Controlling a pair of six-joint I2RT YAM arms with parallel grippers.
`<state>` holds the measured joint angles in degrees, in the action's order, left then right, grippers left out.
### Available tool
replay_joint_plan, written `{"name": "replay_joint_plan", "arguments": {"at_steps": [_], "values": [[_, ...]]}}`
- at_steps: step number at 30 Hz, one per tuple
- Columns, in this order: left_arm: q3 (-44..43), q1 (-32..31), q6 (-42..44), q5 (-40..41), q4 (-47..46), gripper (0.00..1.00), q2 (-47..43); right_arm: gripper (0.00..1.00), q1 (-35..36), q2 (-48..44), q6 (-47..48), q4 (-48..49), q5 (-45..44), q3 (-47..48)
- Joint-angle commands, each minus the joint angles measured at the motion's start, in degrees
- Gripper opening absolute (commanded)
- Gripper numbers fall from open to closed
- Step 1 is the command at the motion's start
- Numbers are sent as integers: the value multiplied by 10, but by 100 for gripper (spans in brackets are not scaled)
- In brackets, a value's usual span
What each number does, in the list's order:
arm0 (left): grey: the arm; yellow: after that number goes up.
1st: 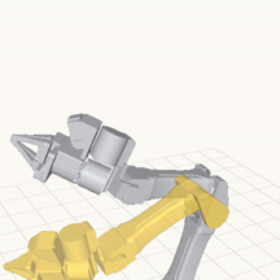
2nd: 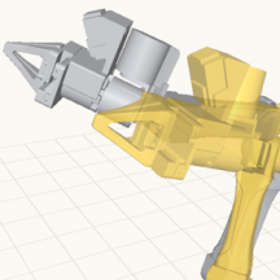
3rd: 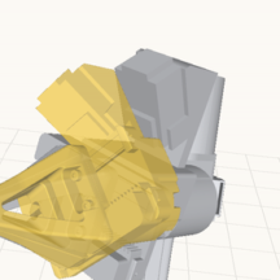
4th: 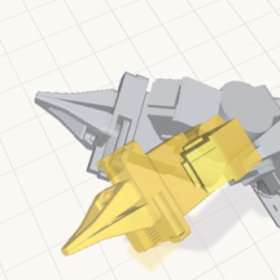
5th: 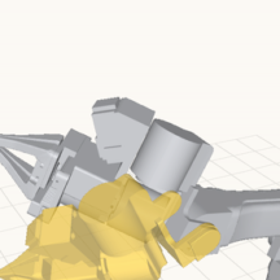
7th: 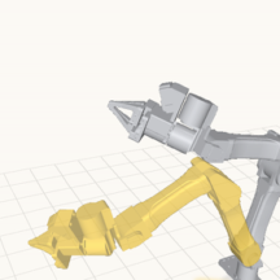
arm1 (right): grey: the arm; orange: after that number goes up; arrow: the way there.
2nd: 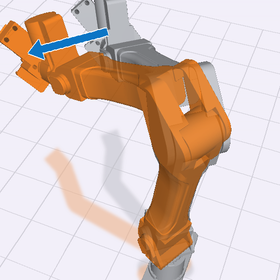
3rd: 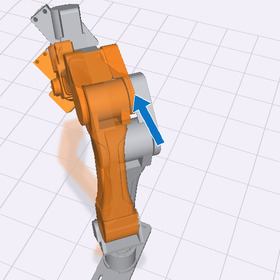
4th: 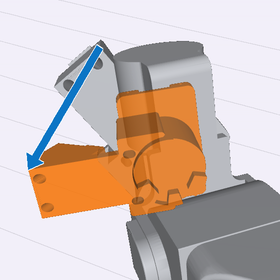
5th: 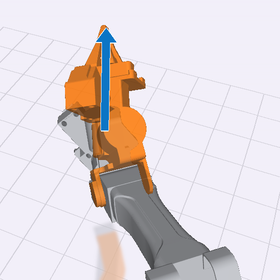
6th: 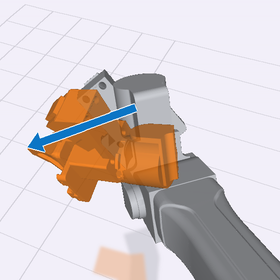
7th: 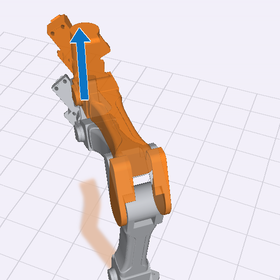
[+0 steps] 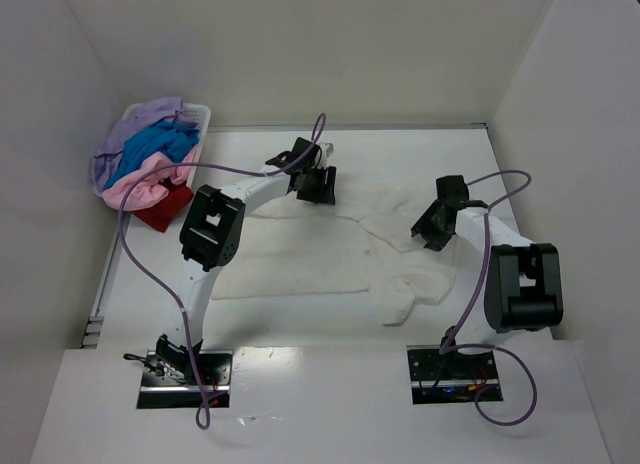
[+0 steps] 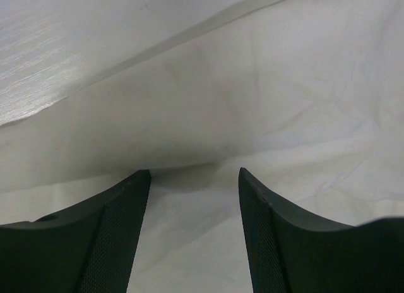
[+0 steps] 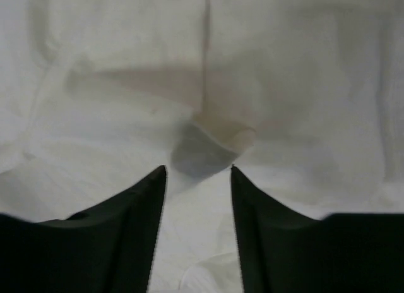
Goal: Fold and stack the t-shirts
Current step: Fold the flattened tshirt in 1/3 of the way
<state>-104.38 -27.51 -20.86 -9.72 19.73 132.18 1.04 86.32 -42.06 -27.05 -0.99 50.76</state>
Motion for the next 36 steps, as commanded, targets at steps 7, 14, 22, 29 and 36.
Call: {"name": "replay_joint_plan", "arguments": {"at_steps": [7,14,22,29,36], "values": [[-2,11,28,30,39,68,5,67,-9,-47,35,-35,-28,66],[70,50,28,54,39,80,-118,57,-9,-14,51,0,-13,154],[163,127,6,72,23,92,-200,1,17,122,97,33,-32,227],[176,140,0,77,17,92,-182,0,46,212,114,33,-79,255],[170,145,0,77,29,90,-155,0,46,270,124,39,-102,299]]}}
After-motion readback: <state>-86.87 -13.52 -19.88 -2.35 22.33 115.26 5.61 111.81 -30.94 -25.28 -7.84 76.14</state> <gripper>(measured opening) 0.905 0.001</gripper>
